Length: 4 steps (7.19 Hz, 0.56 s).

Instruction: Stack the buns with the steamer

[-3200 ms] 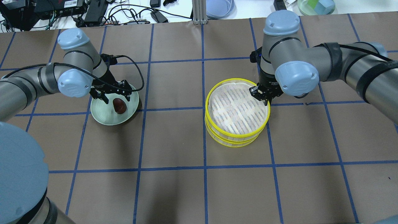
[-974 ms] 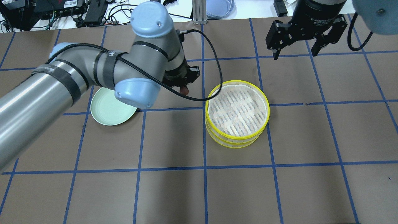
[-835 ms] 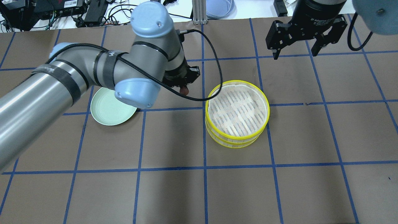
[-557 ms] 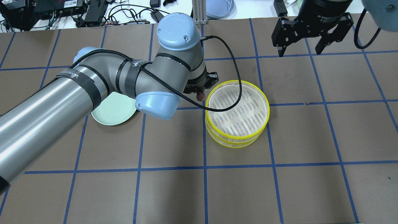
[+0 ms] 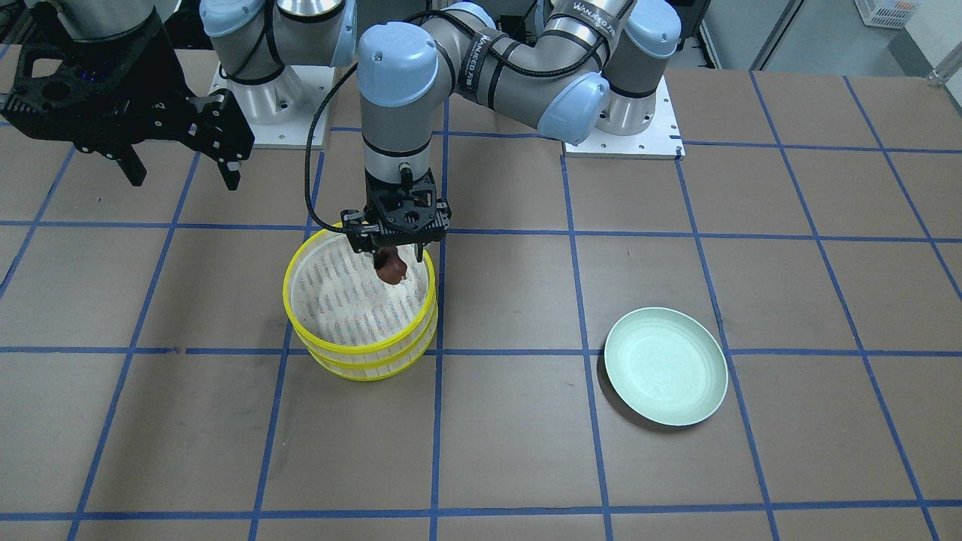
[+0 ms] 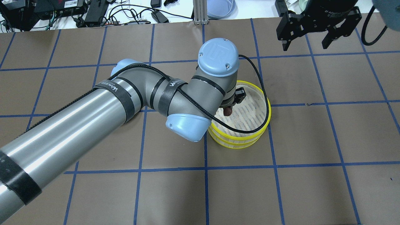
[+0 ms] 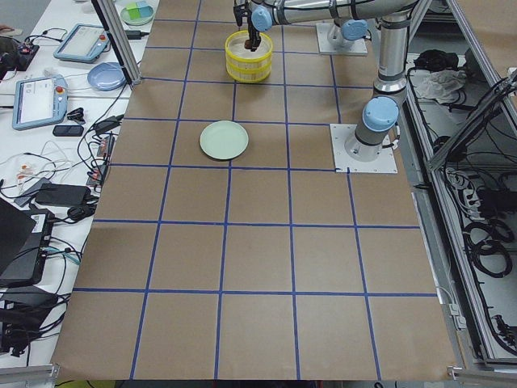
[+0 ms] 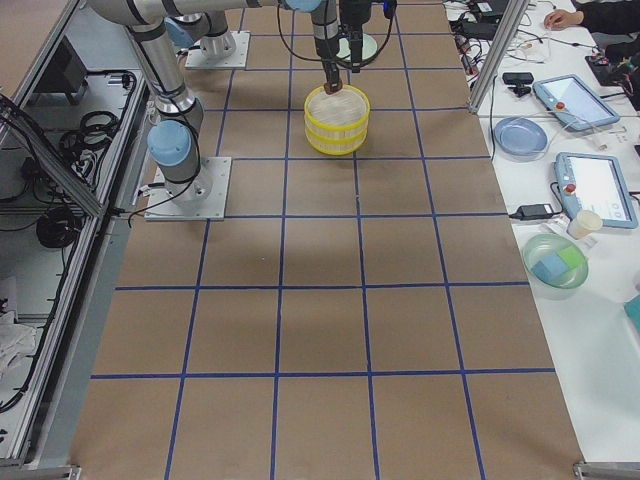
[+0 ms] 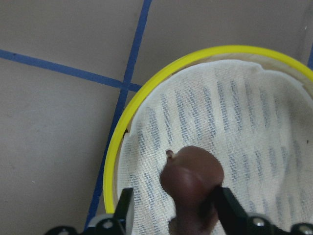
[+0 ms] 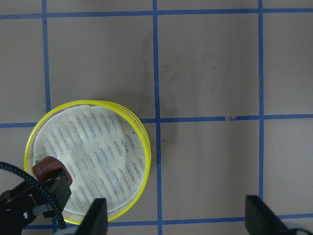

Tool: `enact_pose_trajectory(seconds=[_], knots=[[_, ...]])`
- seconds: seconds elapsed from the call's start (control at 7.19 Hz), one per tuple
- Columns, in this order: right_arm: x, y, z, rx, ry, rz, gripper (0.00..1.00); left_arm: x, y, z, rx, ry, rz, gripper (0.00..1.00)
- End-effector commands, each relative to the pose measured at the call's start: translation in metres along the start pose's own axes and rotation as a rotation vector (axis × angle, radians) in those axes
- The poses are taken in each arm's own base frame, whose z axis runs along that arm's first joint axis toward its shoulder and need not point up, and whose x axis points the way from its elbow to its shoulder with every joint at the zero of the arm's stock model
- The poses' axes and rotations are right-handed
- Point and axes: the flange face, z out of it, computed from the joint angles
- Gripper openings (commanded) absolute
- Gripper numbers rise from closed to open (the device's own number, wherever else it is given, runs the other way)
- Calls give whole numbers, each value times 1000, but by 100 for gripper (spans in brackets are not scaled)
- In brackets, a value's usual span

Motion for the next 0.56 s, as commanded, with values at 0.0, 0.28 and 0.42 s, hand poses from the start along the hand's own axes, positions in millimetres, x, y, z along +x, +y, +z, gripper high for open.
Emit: enact_pose_trajectory(seconds=[0.0, 0.28, 0.42], knots=[[0, 0, 0, 0, 1, -7, 100, 3, 0, 2, 8, 14, -12, 93], [0, 0, 1, -3, 1, -9, 100, 4, -5, -17, 37, 34, 30, 98], [0, 0, 1, -3, 1, -9, 100, -6, -20, -39, 71, 44, 138, 100]])
